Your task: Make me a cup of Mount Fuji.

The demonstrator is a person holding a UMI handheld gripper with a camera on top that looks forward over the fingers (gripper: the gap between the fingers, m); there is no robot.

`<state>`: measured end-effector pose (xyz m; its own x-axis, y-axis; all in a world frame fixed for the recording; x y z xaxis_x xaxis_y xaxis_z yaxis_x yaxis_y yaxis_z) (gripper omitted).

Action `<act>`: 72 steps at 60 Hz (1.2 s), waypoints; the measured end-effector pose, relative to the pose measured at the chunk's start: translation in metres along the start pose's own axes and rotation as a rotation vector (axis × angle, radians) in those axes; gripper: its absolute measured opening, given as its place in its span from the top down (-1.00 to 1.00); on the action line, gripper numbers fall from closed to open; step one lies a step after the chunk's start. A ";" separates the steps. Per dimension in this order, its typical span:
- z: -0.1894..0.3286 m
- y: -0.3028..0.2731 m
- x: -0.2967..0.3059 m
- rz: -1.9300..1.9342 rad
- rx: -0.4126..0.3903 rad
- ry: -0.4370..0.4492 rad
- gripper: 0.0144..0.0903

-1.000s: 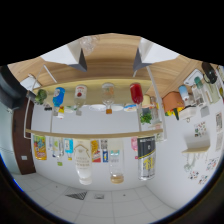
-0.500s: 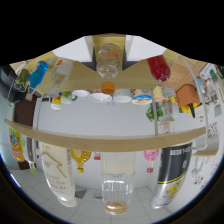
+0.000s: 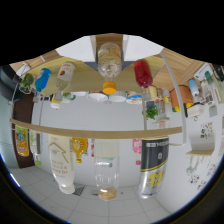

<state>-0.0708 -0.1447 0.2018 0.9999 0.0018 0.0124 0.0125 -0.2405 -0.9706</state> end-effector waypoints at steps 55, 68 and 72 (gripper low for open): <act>-0.050 0.090 0.010 1.339 -0.116 -0.160 0.46; -0.040 0.088 0.018 1.742 -0.098 -0.221 0.47; -0.041 0.085 0.020 1.832 -0.085 -0.239 0.47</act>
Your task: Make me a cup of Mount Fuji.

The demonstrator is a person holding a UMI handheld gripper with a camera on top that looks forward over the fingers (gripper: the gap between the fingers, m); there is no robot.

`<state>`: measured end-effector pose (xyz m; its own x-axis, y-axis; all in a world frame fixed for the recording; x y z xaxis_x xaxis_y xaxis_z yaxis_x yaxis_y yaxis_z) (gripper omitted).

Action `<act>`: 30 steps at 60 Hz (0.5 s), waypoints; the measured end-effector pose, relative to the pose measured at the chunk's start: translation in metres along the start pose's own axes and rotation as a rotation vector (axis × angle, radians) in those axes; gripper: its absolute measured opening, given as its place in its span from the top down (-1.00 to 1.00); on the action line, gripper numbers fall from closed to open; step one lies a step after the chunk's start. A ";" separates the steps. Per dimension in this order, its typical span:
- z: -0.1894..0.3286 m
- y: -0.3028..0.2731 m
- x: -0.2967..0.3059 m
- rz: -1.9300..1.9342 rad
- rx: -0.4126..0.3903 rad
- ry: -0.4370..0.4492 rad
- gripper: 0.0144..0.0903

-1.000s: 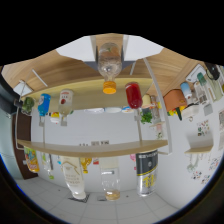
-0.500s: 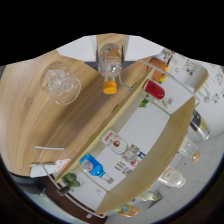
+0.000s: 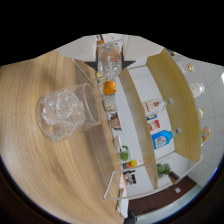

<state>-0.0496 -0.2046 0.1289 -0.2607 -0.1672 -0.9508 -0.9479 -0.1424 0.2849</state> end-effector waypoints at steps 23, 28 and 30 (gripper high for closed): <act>-0.004 0.001 -0.007 -0.086 0.006 0.005 0.47; -0.008 0.006 -0.020 -0.367 0.033 0.041 0.47; -0.009 0.009 -0.027 -0.508 0.047 0.057 0.46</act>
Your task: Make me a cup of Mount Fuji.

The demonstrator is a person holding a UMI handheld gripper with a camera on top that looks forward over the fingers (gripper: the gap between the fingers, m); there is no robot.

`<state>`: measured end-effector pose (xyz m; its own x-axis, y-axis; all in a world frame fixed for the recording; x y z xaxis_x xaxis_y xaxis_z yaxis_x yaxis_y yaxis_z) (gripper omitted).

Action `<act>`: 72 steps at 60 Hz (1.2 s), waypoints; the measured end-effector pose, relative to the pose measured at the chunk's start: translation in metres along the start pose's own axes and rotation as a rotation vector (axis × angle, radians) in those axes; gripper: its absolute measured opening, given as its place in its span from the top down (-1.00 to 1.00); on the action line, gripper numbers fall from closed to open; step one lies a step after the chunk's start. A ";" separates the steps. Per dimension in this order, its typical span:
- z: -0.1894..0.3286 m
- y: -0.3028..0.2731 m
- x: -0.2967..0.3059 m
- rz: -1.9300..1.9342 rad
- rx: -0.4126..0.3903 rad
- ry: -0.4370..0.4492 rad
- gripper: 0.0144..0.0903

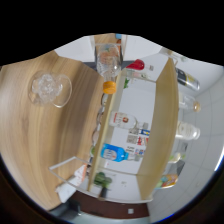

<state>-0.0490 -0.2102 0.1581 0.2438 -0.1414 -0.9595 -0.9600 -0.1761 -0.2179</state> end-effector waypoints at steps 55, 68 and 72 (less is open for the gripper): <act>0.045 0.160 0.090 -1.234 -0.291 0.227 0.45; 0.036 0.169 0.095 -1.231 -0.324 0.240 0.42; 0.033 0.172 0.099 -1.229 -0.346 0.254 0.41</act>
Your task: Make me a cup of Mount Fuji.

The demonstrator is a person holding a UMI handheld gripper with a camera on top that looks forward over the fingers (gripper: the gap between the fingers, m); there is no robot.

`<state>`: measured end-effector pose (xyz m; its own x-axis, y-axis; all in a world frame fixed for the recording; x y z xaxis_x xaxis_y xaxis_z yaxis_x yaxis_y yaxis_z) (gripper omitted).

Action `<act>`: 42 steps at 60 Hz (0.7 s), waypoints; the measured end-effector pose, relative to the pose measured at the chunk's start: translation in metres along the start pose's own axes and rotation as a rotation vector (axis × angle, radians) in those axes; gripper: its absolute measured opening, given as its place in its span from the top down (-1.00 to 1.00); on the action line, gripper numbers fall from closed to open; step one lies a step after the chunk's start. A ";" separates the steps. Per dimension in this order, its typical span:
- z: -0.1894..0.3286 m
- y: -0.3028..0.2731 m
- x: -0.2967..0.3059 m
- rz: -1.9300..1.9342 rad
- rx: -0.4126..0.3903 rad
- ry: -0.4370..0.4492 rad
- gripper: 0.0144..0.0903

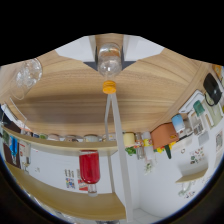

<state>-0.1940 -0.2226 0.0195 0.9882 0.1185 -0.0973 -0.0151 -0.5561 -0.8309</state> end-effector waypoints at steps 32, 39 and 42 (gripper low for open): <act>-0.058 -0.025 -0.010 -0.058 0.063 -0.066 -0.86; -0.100 -0.058 0.007 -0.075 0.144 -0.062 -0.90; -0.117 -0.068 0.020 -0.075 0.174 -0.057 -0.89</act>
<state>-0.1558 -0.2785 0.1380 0.9772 0.2040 -0.0582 0.0276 -0.3940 -0.9187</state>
